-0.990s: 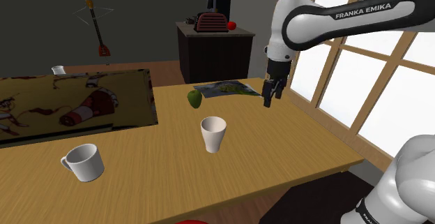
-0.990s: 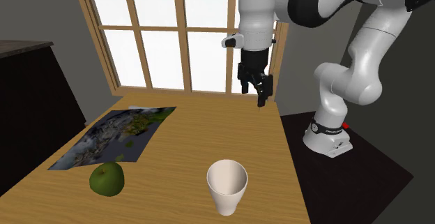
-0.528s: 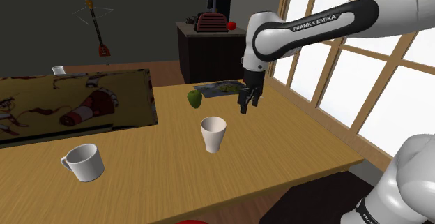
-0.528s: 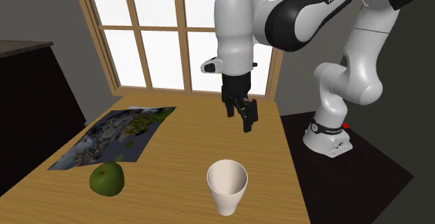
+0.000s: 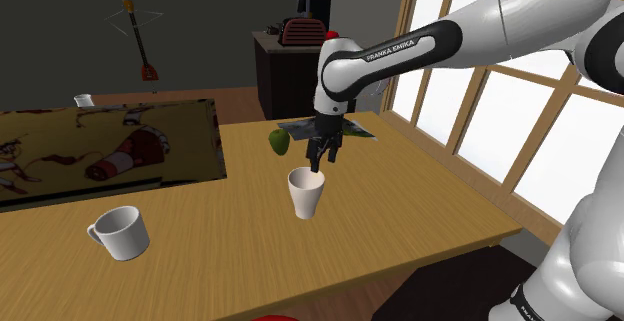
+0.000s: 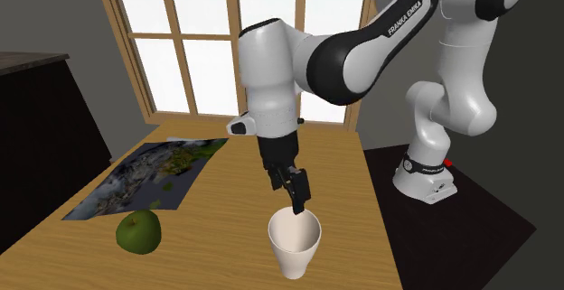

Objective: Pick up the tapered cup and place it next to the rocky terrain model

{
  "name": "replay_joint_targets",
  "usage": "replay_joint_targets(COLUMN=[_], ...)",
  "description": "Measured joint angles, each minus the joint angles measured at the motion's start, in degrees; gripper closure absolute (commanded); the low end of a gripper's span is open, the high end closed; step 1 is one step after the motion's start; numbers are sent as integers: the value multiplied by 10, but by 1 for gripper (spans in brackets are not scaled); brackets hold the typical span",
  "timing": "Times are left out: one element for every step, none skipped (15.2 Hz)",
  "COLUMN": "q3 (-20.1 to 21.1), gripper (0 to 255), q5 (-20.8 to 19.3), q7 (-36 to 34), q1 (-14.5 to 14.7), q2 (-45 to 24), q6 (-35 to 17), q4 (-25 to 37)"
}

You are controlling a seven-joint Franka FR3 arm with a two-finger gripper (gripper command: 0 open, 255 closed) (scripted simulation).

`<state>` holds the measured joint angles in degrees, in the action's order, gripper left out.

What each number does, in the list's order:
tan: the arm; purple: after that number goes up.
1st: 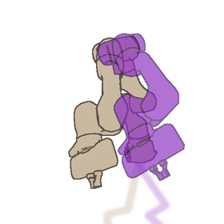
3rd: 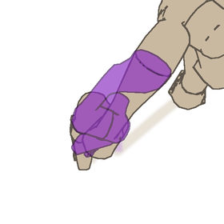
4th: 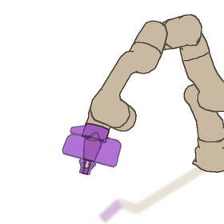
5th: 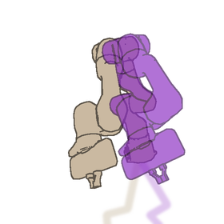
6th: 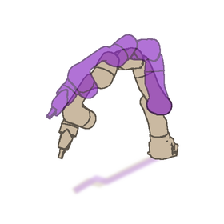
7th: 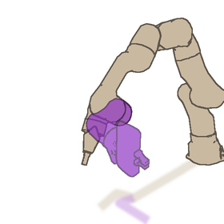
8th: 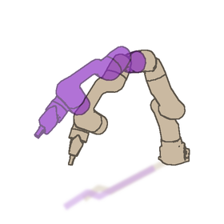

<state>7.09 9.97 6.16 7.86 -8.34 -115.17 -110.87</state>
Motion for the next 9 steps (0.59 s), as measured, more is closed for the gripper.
replay_joint_targets(q3=[1, 2, 3, 4, 4, 5, 5, 5, 6], gripper=[0, 0, 0, 0, 0, 0, 0, 0, 0], q5=[1, 2, 3, 3, 4, 4, 4, 5, 5], q7=[2, 0, 1, 2, 2, 2, 2, 4, 3], q1=[1, 3, 4, 4, 5, 6, 6, 6, 7], q2=[-15, -24, -30, -33, -36, -40, -41, -45, -46], q6=[0, -4, -10, -17, -25, -31, -37, -45, -51], q4=[14, 20, 20, 16, 12, 9, 4, 1, -4])
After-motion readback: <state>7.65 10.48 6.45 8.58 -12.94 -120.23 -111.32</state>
